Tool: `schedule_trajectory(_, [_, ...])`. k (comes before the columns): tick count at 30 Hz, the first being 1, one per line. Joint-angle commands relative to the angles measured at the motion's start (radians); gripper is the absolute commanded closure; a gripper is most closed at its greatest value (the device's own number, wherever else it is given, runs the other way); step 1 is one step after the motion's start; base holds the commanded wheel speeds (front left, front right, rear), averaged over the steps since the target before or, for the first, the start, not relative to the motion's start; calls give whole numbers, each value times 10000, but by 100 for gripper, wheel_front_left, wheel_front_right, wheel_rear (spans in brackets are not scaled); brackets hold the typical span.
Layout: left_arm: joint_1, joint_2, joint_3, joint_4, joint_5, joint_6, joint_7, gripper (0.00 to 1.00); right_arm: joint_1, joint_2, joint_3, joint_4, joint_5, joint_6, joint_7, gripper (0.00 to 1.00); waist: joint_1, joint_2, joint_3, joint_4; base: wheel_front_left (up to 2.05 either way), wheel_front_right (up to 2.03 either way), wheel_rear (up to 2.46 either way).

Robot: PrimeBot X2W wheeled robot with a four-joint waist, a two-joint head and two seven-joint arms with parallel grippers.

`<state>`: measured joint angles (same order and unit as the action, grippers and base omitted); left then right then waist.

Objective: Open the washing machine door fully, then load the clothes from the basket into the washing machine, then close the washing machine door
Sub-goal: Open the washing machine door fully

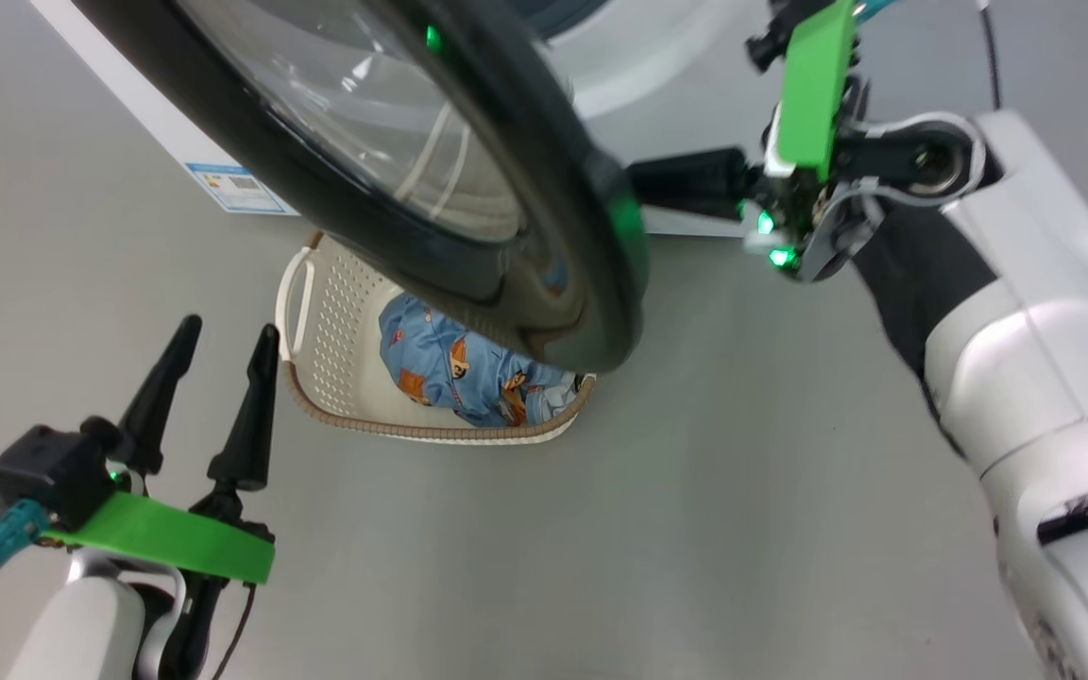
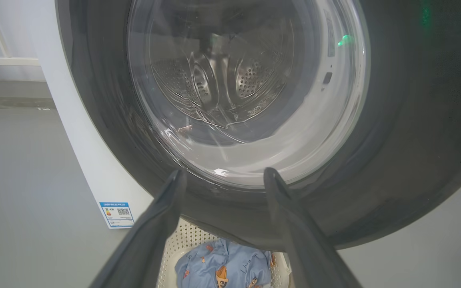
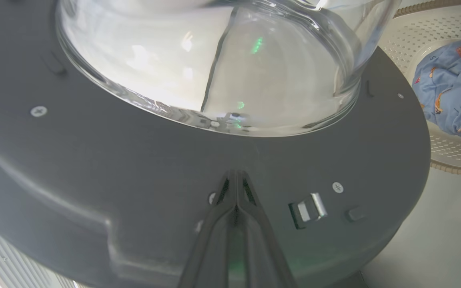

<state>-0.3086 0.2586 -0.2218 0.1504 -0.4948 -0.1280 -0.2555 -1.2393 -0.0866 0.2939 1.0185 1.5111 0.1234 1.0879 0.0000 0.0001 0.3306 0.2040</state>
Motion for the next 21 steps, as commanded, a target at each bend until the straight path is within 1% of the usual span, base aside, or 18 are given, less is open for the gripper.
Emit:
schedule_trajectory(1, [23, 347, 407, -229, 156, -27, -63, 0, 183, 363, 179, -358, 159, 73, -5, 100, 0, -1, -48, 10, 0, 0, 0])
schedule_trajectory(6, [86, 328, 438, -231, 153, -27, -63, 0, 1041, 363, 1335, -1372, 1237, 73, -577, 100, 0, -1, -104, 51, 0, 0, 0])
schedule_trajectory(11, [87, 310, 449, -219, 138, -27, -63, 0, 1667, 363, 2539, -2089, 2303, 73, -1211, 100, 0, -1, -115, 162, 0, 0, 0])
schedule_trajectory(15, [63, 290, 451, -174, 139, -27, -63, 0, 1890, 363, 3461, -2442, 3131, 73, -1670, 100, 0, -1, -128, 242, 0, 0, 0])
schedule_trajectory(21, [36, 270, 477, -148, 148, -27, -63, 0, 1909, 363, 4782, -2643, 4139, 73, -2234, 100, 0, -1, -129, 306, 0, 0, 0])
